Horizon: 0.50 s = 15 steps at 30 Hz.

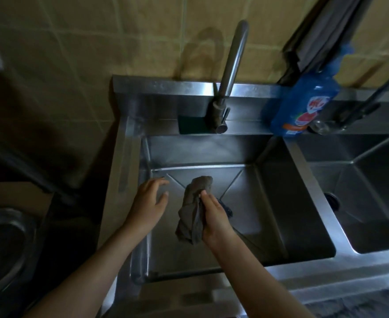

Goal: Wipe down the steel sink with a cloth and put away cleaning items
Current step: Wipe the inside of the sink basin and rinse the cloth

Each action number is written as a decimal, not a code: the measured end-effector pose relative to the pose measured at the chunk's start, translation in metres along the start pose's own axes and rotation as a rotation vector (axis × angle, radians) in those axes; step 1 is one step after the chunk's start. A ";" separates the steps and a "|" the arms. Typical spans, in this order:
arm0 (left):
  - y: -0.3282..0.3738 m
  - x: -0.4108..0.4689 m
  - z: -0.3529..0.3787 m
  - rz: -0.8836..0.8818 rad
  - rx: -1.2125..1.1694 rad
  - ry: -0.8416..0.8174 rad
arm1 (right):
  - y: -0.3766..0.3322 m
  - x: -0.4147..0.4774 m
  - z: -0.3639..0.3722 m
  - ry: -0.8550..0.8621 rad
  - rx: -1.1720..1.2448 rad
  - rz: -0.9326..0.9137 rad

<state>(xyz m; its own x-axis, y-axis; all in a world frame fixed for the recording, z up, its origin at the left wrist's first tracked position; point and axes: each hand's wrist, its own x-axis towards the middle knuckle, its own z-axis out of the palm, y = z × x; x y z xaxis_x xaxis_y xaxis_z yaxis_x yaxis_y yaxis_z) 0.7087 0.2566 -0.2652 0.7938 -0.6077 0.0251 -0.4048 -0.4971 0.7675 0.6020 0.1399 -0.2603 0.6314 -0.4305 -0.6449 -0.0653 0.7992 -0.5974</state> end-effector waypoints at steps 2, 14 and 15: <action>0.009 0.003 0.010 0.003 -0.033 -0.010 | -0.008 0.000 -0.009 0.012 -0.012 -0.025; 0.052 0.019 0.085 -0.051 -0.081 0.061 | -0.070 0.022 -0.072 0.112 0.031 -0.008; 0.054 0.024 0.092 -0.058 -0.079 0.076 | -0.074 0.028 -0.076 0.123 0.028 -0.018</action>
<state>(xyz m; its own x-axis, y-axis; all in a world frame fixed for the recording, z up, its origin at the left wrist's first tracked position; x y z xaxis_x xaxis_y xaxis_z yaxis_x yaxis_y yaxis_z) 0.6640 0.1588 -0.2819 0.8480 -0.5293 0.0253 -0.3225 -0.4776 0.8173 0.5661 0.0367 -0.2699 0.5325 -0.4916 -0.6890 -0.0323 0.8016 -0.5969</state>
